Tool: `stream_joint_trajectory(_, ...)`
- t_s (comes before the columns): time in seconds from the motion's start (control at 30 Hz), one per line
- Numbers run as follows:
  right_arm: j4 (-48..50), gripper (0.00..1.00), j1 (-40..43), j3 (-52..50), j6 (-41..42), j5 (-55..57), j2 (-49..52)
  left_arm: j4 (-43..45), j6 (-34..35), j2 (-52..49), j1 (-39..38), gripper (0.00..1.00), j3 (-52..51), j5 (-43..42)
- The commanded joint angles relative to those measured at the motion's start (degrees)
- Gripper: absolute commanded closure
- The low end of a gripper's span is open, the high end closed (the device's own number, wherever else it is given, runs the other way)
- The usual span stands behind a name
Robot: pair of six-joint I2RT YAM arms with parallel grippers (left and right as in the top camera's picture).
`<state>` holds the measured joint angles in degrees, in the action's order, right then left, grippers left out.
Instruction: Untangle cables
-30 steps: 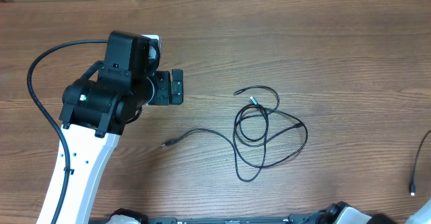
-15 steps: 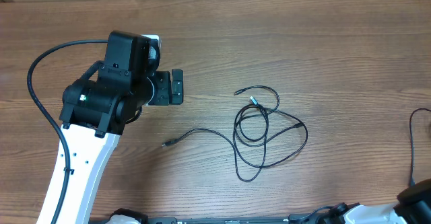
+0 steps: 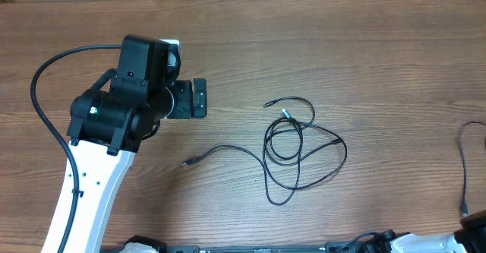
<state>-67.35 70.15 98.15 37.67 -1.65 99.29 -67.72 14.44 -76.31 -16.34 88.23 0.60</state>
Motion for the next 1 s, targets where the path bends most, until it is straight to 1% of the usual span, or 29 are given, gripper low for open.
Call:
stream_joint_trajectory(0.0, 0.15, 0.43, 0.98, 0.33, 1.11, -2.64, -0.13, 0.07, -1.14, -0.20, 0.24, 0.00, 1.14, -0.61)
stream_joint_trajectory(0.07, 0.22, 0.37, 0.96, 0.33, 0.59, -3.74, -0.13, 0.07, -1.14, -0.20, 0.24, 0.00, 1.14, -0.61)
stream_joint_trajectory(0.1, 0.42, 0.36, 0.94, 0.33, -0.48, -4.74, -0.13, 0.09, -1.14, -0.20, 0.24, 0.00, 1.14, -0.61)
stream_joint_trajectory(0.33, 2.16, 0.22, -1.64, 0.33, -10.99, -15.28, -0.13, 0.07, -1.14, -0.20, 0.24, 0.00, 1.14, -0.61)
stream_joint_trajectory(0.47, 2.03, 0.09, -5.46, 0.31, -19.85, -21.31, -0.13, 0.09, -1.14, -0.20, 0.24, 0.00, 1.14, -0.61)
stream_joint_trajectory(0.53, 1.86, 0.05, -7.72, 0.31, -21.94, -21.35, -0.13, 0.07, -1.14, -0.20, 0.24, 0.00, 1.14, -0.61)
stream_joint_trajectory(0.57, 1.84, 0.00, -9.97, 0.26, -23.30, -21.35, -0.13, 0.07, -1.14, -0.20, 0.24, 0.00, 1.14, -0.61)
stream_joint_trajectory(0.8, -0.22, 0.00, -20.41, -0.07, -30.38, -21.40, -0.13, 0.09, -1.14, -0.20, 0.24, 0.00, 1.14, -0.61)
stream_joint_trajectory(0.87, -0.98, 0.00, -25.86, -0.81, -32.37, -21.31, -0.13, 0.07, -1.14, -0.20, 0.24, 0.00, 1.14, -0.61)
stream_joint_trajectory(0.97, -1.14, 0.00, -30.88, -2.29, -33.48, -20.87, -0.13, 0.07, -1.14, -0.20, 0.24, 0.00, 1.14, -0.61)
